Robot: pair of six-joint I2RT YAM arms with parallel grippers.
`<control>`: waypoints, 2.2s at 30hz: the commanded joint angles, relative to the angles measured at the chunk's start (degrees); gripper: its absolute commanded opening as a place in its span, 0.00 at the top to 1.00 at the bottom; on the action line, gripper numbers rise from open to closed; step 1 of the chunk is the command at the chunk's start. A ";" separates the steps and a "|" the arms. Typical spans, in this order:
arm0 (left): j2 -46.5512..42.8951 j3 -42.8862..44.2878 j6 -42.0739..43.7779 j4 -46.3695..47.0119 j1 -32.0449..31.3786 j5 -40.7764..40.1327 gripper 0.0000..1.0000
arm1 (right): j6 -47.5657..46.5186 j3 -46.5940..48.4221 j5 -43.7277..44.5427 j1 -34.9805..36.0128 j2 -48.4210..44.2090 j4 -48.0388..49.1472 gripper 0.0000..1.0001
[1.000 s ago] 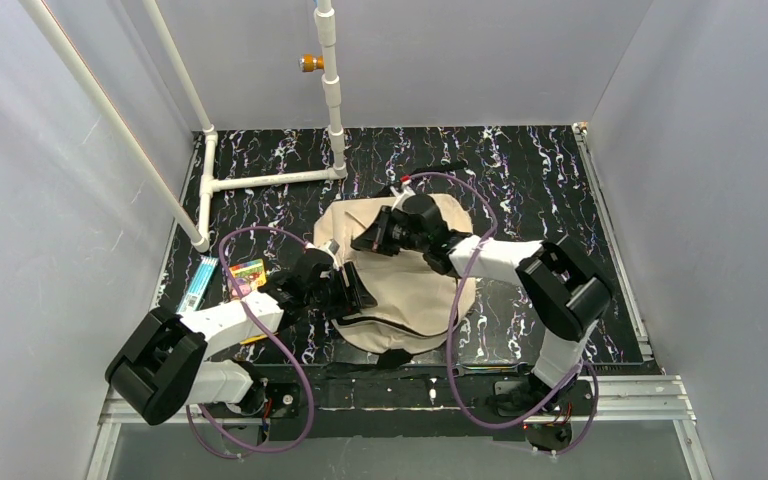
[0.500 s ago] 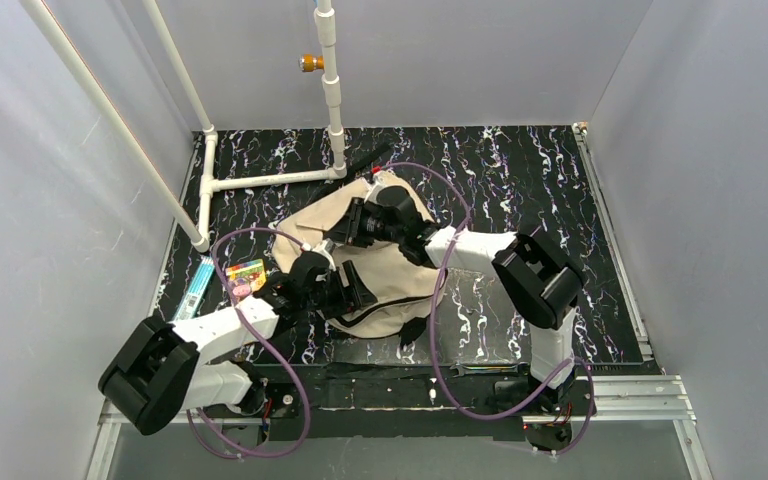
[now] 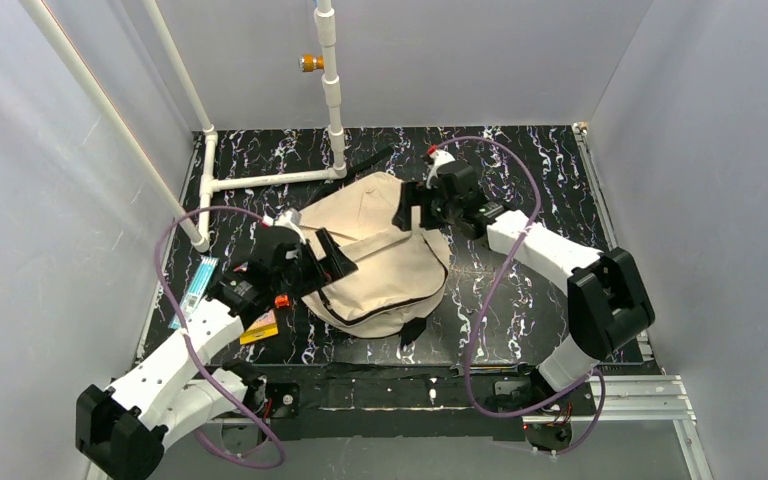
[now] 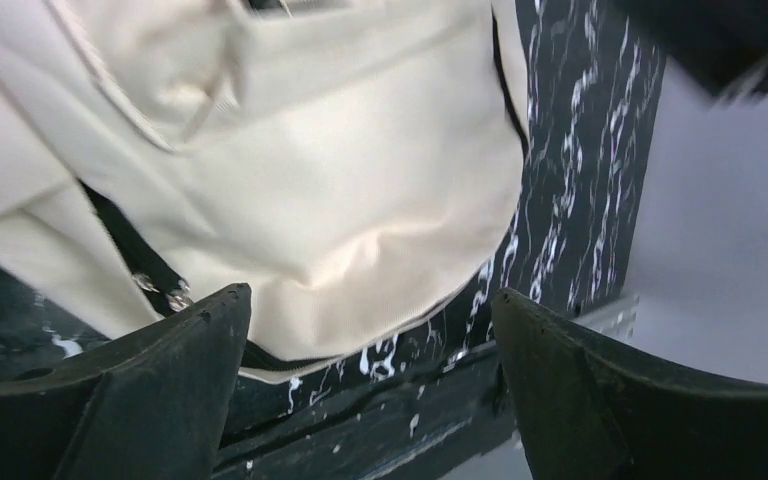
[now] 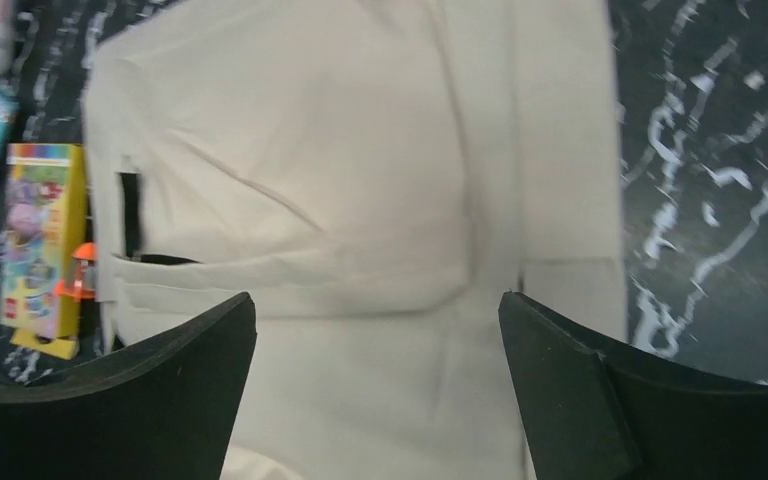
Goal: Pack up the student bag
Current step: Unzip the student bag at the center of the board, then adjust the student bag at the center of the board, then unzip the student bag at the center of the board.
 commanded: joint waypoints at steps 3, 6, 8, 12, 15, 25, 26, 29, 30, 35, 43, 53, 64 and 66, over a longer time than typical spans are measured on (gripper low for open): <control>6.63 10.16 0.27 -12.45 6.72 -7.71 0.10 | -1.38 -8.57 6.04 -3.17 -2.58 -3.95 0.06; 13.19 13.97 2.37 -11.62 8.78 -7.26 0.16 | -0.57 -11.80 3.13 -3.62 -2.36 -1.78 0.16; 17.11 15.78 4.26 -9.45 9.43 -7.17 0.20 | -0.01 -13.76 1.15 -3.62 -2.32 -0.93 0.25; 25.94 17.48 7.09 -6.13 10.08 -5.50 0.35 | 1.85 -19.23 -1.19 -3.62 -3.41 1.58 0.47; 30.55 16.17 7.60 -0.92 10.04 -1.00 0.50 | 4.62 -25.67 -3.16 -3.62 -6.38 3.77 0.74; 30.40 15.11 11.07 7.28 5.79 3.62 0.42 | 11.68 -46.79 -2.27 -3.62 -32.55 2.12 0.99; 29.43 15.61 12.00 6.31 5.79 2.44 0.38 | 10.57 -45.62 -1.51 -3.62 -33.93 -0.12 0.97; 29.00 18.96 15.19 3.27 5.79 0.61 0.31 | 6.10 -40.00 1.93 -3.62 -35.52 -6.03 0.71; 30.12 20.53 16.08 2.24 5.79 0.80 0.30 | 4.54 -37.75 3.14 -3.62 -35.21 -7.48 0.57; 37.11 27.26 17.20 -0.25 5.70 3.31 0.41 | -0.27 -27.16 2.58 -3.62 -29.52 -7.53 0.32; 43.02 32.65 18.00 -1.58 5.48 2.83 0.62 | 3.59 -26.09 -7.52 -3.54 -18.80 5.16 0.40; 41.84 30.99 18.96 -3.60 4.34 1.11 0.51 | 4.40 -34.51 -2.30 -3.61 -20.63 6.81 0.50; 45.88 31.55 18.46 -1.74 3.86 3.61 0.71 | 5.56 -36.87 -3.19 -3.62 -18.31 8.13 0.55; 45.37 32.00 19.01 -3.41 3.85 1.88 0.77 | 7.37 -38.39 -2.26 -3.60 -19.20 8.60 0.61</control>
